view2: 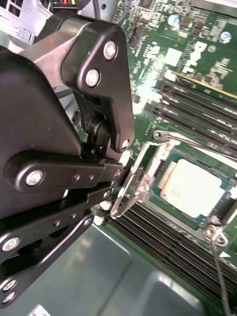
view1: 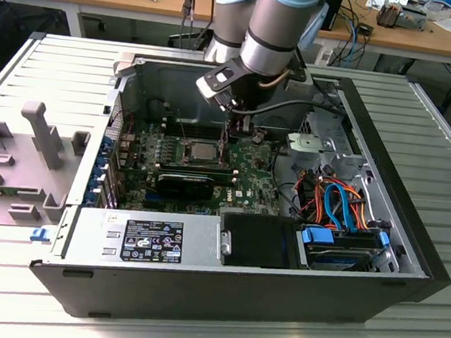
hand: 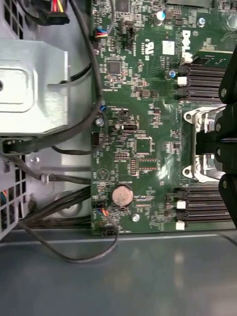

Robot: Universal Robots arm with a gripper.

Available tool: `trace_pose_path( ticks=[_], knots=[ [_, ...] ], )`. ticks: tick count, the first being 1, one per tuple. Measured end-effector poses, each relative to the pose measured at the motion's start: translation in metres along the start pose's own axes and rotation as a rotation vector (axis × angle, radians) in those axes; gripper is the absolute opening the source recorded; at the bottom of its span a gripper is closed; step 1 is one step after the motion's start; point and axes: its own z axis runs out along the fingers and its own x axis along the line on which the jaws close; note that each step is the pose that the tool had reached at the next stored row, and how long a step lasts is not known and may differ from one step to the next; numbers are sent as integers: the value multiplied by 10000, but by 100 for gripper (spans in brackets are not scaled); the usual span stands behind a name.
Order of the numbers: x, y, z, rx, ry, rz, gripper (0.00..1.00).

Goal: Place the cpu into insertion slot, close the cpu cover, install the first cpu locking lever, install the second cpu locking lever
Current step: 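Close the cpu cover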

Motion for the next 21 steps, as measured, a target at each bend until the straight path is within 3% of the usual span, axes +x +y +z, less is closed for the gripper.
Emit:
trace_pose_path(
  ticks=[7, 12, 19, 21],
  knots=[
    [1, -228, 28, -319, -3, -11, 11],
    [-1, -374, 78, -370, 10, -18, 11],
    [-11, -529, 240, -365, 5, -253, 11],
    [-12, -609, 277, -376, 0, -270, 11]
  ],
)
